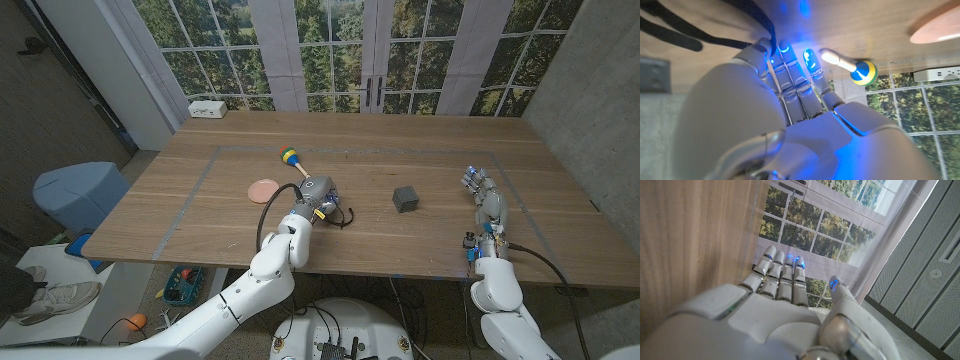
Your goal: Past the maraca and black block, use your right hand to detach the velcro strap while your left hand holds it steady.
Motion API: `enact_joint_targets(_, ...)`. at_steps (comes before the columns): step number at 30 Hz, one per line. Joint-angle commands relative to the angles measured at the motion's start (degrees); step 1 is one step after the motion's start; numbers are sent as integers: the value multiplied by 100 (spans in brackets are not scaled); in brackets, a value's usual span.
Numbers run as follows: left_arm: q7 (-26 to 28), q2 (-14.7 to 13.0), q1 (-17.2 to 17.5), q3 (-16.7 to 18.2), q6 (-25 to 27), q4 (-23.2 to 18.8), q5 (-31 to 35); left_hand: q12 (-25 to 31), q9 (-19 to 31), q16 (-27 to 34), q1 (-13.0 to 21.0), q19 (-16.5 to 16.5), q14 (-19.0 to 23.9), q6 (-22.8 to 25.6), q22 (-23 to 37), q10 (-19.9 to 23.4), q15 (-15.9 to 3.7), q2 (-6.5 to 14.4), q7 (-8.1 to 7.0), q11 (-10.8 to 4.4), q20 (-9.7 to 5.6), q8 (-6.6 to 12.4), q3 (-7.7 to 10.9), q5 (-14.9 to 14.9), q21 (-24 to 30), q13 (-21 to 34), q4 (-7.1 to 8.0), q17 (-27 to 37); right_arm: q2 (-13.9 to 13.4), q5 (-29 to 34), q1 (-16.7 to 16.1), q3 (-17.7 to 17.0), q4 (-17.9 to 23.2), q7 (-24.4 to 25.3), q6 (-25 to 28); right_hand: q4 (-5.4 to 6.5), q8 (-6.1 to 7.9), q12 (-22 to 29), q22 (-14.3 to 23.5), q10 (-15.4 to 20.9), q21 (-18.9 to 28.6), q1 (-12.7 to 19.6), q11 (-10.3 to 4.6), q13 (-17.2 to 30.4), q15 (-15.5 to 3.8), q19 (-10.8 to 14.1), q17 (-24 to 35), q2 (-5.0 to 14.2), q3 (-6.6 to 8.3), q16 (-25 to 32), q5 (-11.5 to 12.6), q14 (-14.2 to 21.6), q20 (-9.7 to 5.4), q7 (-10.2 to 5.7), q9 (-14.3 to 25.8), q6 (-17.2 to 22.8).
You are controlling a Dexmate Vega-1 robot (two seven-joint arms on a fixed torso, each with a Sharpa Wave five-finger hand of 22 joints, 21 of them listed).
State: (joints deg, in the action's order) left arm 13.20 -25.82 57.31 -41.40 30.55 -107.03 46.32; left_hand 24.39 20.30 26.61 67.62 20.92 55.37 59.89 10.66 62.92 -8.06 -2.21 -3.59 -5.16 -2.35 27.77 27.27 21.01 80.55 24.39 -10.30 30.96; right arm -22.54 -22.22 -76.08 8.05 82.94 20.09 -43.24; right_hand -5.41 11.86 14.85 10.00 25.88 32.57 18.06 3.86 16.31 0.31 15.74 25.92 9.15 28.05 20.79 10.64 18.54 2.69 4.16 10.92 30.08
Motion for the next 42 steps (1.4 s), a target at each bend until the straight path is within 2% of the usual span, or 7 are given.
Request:
enact_joint_targets(1, 1078, 274, 70, 495, -256, -23, -1869, 8, 103, -28, -1, 82, 49, 91, -6, 726, -586, -74, 23, -659, -467, 41, 33, 166, 24, 80, 31, 57, -72, 146, 40, -8, 188, 147, 277, -68, 12, 23, 31, 13, -37, 99, -15, 16, -27, -1, 8, 9, 38, 34, 41, 39, 50, -23, 14, 11)
enact_joint_targets(12, 1280, 352, 46, 860, -880, 85, -3511, -19, 196, -69, -8, 126, 98, 99, 5, 756, -585, -105, 60, -656, -434, -27, 53, 399, 66, 196, 29, 156, -138, 207, 150, 39, 262, 231, 542, -195, 11, 28, 37, 36, -42, 216, -37, 30, -30, 28, 14, -33, 70, 91, 65, 164, 90, -30, 13, 20)
enact_joint_targets(22, 991, 406, 36, 1254, -1341, 178, -5197, -57, 237, -116, -3, 163, 112, 86, 16, 739, -584, -109, 90, -652, -420, -102, 46, 515, 130, 273, 31, 208, -154, 208, 239, 93, 265, 257, 608, -294, 13, 54, 45, 107, -37, 313, -73, 54, -15, 75, 34, -67, 82, 147, 86, 260, 97, -46, 13, 32)
enact_joint_targets(34, 936, 241, -126, 1203, -1570, 228, -6065, -127, 312, -201, 15, 112, 76, 65, 18, 716, -585, -90, 90, -649, -411, -185, 17, 587, 193, 329, 32, 240, -226, 191, 181, 93, 425, 310, 745, -358, 13, 74, 54, 158, -33, 404, -99, 85, -24, 112, 68, -79, 87, 201, 106, 327, 102, -56, 14, 39)
enact_joint_targets(42, 789, 257, -263, 1191, -1729, 329, -6642, -162, 350, -229, 17, 102, 88, 63, 11, 719, -584, -83, 91, -648, -405, -222, 1, 619, 212, 355, 35, 260, -399, -55, 43, 91, 694, 133, 982, -388, 75, 267, 82, 577, 15, 531, -143, 213, -28, 234, 245, -81, 38, 471, 128, 681, 75, -29, 30, 197)
